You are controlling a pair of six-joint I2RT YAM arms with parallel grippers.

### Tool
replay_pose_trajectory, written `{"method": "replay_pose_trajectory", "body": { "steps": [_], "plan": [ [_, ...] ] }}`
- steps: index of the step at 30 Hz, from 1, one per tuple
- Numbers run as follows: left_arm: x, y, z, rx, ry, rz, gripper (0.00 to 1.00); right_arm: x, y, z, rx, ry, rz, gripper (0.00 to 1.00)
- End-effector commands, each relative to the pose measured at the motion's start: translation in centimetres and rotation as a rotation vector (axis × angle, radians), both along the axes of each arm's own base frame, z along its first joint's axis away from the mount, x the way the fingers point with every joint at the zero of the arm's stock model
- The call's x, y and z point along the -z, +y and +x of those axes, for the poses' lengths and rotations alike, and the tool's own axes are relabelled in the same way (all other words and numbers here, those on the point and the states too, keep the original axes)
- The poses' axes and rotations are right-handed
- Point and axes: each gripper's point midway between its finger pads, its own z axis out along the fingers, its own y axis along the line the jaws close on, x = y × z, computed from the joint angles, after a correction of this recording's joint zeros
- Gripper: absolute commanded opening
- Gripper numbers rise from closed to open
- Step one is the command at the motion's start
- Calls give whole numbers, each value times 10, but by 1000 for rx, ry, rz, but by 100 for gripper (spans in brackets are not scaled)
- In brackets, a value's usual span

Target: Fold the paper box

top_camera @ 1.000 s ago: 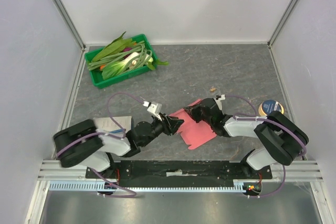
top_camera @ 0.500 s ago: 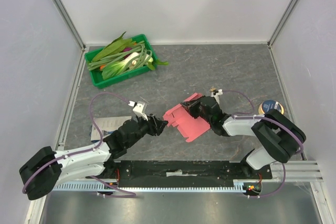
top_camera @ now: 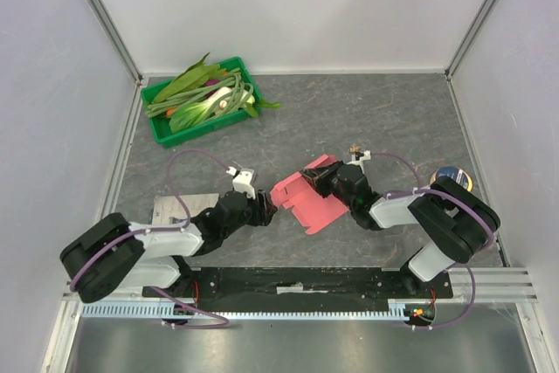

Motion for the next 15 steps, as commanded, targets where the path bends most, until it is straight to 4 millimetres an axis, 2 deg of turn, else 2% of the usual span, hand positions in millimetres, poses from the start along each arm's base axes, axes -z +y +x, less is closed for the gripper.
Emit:
{"method": "replay_pose_trajectory", "body": {
  "steps": [1, 2, 5, 6, 7, 10, 11, 12, 13, 15],
  "plan": [
    [-26, -25, 22, 51, -115, -36, 60, -6, -6, -4, -5, -55, 12, 0],
    [-23, -28, 23, 53, -112, -37, 60, -5, -6, -4, -7, -55, 11, 0],
    [-31, -42, 29, 82, -137, -77, 60, -4, -6, -5, -9, -52, 11, 0],
    [-23, -45, 29, 93, -115, -62, 58, -5, -6, -5, -9, -56, 15, 0],
    [-26, -52, 33, 100, -116, -75, 47, -6, -5, -4, -11, -58, 15, 0],
    [-16, -55, 35, 81, -83, -73, 26, -10, -5, -5, -7, -60, 29, 0],
    [-18, -55, 36, 65, -94, -87, 24, -11, -6, -5, -2, -62, 35, 0],
    [-19, -48, 43, 9, -118, -80, 20, -10, -8, -6, 3, -59, 32, 0],
    [-15, -43, 41, -16, -131, -60, 13, -12, -9, -7, 6, -62, 31, 0],
    [-22, -27, 53, -137, -200, -51, 6, -9, -10, -9, 3, -55, 22, 0]
  ]
}}
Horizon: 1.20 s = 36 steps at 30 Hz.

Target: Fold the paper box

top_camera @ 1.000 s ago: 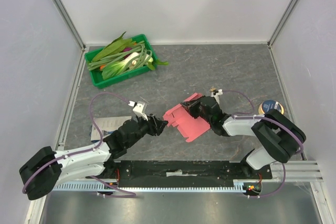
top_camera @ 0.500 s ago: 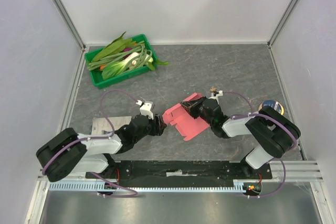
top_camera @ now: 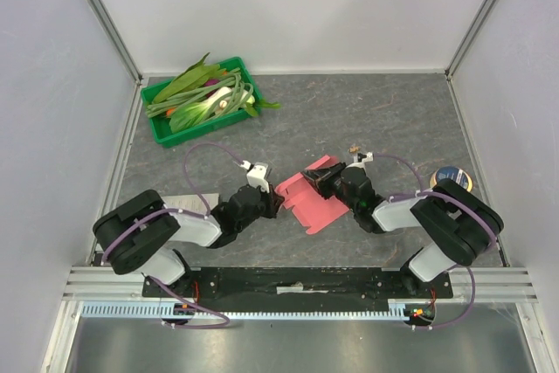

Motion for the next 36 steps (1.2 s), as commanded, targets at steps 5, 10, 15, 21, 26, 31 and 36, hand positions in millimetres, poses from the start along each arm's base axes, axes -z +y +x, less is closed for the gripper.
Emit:
{"method": "replay_pose_trajectory", "body": {
  "steps": [5, 10, 15, 21, 26, 31, 36],
  "plan": [
    [-29, 26, 38, -246, -260, -55, 2, -1, -9, -11, -12, -37, -18, 0],
    [-28, 24, 42, -306, -254, -150, 2, 19, -20, -25, -16, -4, -48, 0],
    [-32, 27, 44, -351, -247, -203, 2, 26, -24, -31, -25, 7, -73, 0],
    [-35, 2, 29, -245, -161, -217, 15, 29, -27, -26, -4, 11, -68, 0],
    [-26, -5, 10, -137, -122, -214, 21, 27, -26, -23, 3, 7, -24, 0],
    [-19, -9, 16, -90, -183, -101, 3, 18, -12, -24, -63, -10, -2, 6],
    [-23, -9, 16, -98, -280, -4, 2, 15, -3, -25, -99, 9, -7, 11]
  ]
}}
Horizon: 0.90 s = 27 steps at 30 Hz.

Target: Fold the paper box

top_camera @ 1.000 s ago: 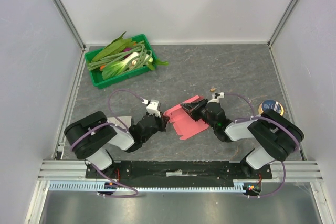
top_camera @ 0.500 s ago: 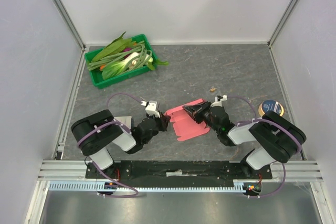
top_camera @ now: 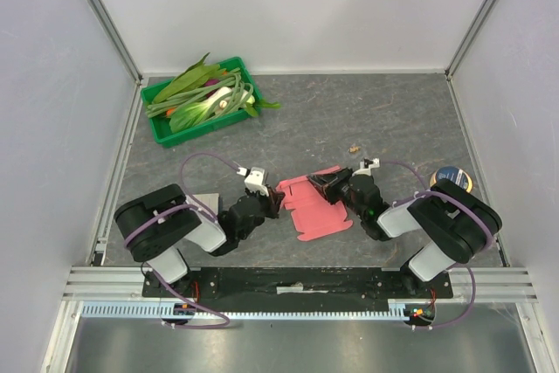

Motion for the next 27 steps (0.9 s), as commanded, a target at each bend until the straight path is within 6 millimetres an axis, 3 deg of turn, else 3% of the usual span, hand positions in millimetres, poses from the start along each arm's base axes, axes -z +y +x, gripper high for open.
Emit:
{"method": "replay_pose_trajectory", "body": {
  "steps": [1, 2, 8, 12, 14, 19, 20, 22, 23, 27],
  "plan": [
    [-16, -8, 6, -2, -143, 104, 2, 8, 13, -8, -78, 31, -49, 12],
    [-17, -5, 7, -16, -174, 148, 2, 8, 14, -7, -79, 35, -50, 17],
    [-30, -13, 0, -5, -292, 245, 2, -2, 23, -4, -86, 27, -17, 24],
    [-31, -17, 0, -3, -311, 269, 2, -5, 24, -5, -91, 41, -31, 17],
    [-30, -18, 1, -2, -313, 277, 2, -11, 24, -7, -96, 31, -25, 0],
    [-29, -18, -1, -8, -275, 236, 3, -12, 14, -8, -117, -80, -98, 0],
    [-27, -21, -4, 11, -259, 213, 3, -2, 14, -14, -154, -78, -119, 0],
    [-24, -20, -6, 12, -237, 200, 3, -10, 11, -12, -158, -146, -89, 0],
    [-25, -20, -6, 5, -227, 181, 3, 2, 9, -17, -164, -131, -93, 0],
    [-26, -10, 5, -61, -231, 187, 2, -8, 21, -17, -196, -173, -5, 0]
  ]
}}
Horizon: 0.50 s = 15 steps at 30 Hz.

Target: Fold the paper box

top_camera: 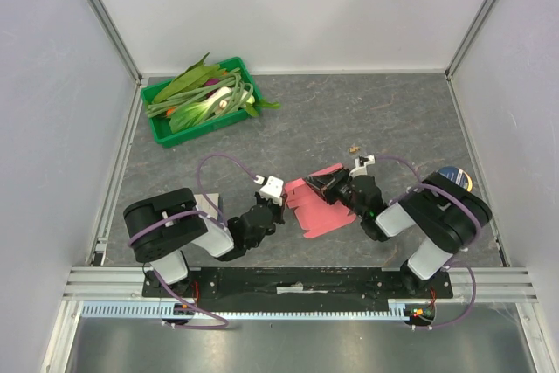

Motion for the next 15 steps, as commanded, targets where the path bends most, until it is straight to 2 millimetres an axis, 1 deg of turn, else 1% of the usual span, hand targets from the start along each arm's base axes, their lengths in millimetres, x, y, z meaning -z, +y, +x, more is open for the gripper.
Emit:
{"method": "replay_pose_trajectory", "body": {
  "steps": [1, 3, 4, 5, 6, 7, 8, 10, 12, 13, 15],
  "plan": [
    [-20, 3, 15, -69, -34, -77, 2, -9, 15, -7, -89, -107, 37, 0],
    [-19, 10, 22, -106, -37, -82, 2, -9, 19, -4, -82, -105, 37, 0],
    [-24, 11, 25, -117, -48, -113, 2, -16, 25, -1, -89, -119, 43, 0],
    [-24, 15, 27, -131, -49, -126, 2, -10, 29, -3, -99, -100, 18, 0],
    [-25, 17, 28, -143, -47, -147, 2, -9, 30, -3, -100, -96, 8, 0],
    [-26, 16, 29, -156, -27, -196, 2, -12, 30, -2, -92, -105, -1, 0],
    [-28, 14, 29, -161, -15, -223, 2, -4, 28, -3, -88, -88, -28, 0],
    [-31, 11, 29, -183, 24, -299, 2, 2, 21, -4, -67, -75, -48, 0],
    [-34, 6, 30, -210, 61, -370, 2, 4, 19, -6, -59, -71, -42, 0],
    [-35, 3, 30, -220, 85, -421, 2, 10, 16, -9, -53, -58, -47, 0],
    [-43, -8, 31, -209, 85, -457, 2, 11, 16, -10, -50, -51, -30, 0]
  ]
}}
